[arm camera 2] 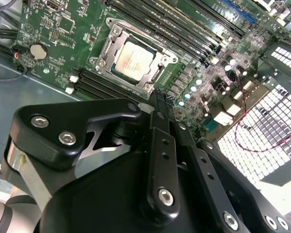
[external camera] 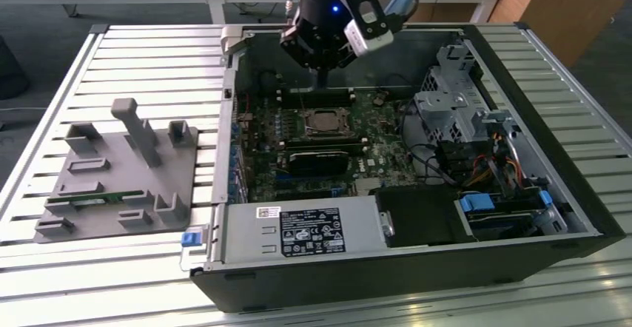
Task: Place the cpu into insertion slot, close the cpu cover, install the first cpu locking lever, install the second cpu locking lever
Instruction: 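Install the first cpu locking lever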
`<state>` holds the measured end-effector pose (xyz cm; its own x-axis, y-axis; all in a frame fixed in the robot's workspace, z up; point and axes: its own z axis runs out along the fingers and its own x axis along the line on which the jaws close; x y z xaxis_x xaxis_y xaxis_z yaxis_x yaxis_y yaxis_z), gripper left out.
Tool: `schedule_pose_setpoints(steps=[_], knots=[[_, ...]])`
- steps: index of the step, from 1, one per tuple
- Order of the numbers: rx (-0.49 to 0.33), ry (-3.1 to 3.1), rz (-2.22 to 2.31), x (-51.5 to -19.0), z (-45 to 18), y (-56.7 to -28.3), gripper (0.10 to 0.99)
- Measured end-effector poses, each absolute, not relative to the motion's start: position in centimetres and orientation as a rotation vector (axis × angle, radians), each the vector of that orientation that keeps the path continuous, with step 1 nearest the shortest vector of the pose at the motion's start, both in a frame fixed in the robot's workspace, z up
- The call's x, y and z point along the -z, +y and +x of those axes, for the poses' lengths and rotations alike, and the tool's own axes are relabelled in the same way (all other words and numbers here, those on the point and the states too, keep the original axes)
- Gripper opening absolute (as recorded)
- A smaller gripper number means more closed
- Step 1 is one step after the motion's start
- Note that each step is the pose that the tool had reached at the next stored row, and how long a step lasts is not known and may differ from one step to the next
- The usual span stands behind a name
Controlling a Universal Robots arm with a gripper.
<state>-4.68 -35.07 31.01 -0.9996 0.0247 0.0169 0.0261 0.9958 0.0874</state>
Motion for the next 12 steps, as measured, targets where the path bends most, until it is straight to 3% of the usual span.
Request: schedule_pose_setpoints(steps=[12], knots=[[0.137, -3.122, -0.04, -30.44, -4.74, -35.07, 0.106]])
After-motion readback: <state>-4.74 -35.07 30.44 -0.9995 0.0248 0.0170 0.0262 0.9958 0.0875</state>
